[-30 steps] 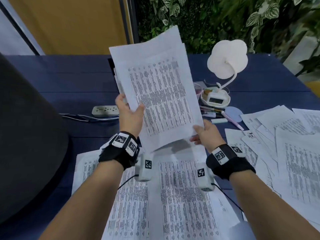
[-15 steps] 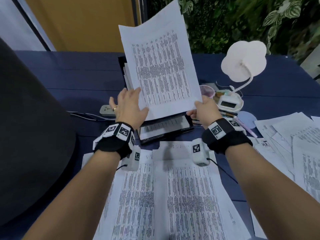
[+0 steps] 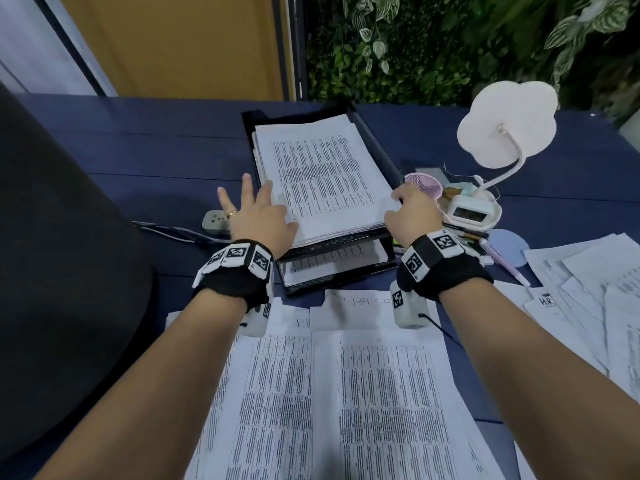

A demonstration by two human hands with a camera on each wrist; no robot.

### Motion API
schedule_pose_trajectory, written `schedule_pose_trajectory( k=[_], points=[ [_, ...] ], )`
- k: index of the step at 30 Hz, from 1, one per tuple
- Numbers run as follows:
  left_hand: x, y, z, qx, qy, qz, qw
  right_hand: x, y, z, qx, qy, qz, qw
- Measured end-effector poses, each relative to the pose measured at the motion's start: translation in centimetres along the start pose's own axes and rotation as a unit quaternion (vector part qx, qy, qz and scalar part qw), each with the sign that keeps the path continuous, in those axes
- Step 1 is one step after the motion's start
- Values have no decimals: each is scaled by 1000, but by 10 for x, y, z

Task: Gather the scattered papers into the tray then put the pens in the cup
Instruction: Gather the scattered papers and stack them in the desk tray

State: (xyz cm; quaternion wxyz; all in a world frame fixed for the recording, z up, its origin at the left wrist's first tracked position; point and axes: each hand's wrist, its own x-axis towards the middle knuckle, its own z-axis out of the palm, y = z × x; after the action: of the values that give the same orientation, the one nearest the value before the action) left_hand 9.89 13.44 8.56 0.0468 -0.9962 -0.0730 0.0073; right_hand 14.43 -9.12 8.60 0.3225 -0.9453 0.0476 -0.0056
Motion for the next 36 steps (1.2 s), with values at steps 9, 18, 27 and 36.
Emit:
schedule_pose_trajectory(
  k=[9, 18, 27, 36],
  points=[
    [-41, 9, 28, -270, 75, 9, 960, -37, 27, 3, 59, 50, -25, 997],
    [-114, 31, 76, -336, 81, 35, 938, -105, 109, 15, 37, -28, 61, 997],
    [-146, 55, 110, -264, -141, 25, 954, -155, 164, 20, -68, -142, 138, 978],
    [-155, 80, 118, -367, -177, -94, 908, -172, 170, 17, -28, -170, 131, 976]
  ],
)
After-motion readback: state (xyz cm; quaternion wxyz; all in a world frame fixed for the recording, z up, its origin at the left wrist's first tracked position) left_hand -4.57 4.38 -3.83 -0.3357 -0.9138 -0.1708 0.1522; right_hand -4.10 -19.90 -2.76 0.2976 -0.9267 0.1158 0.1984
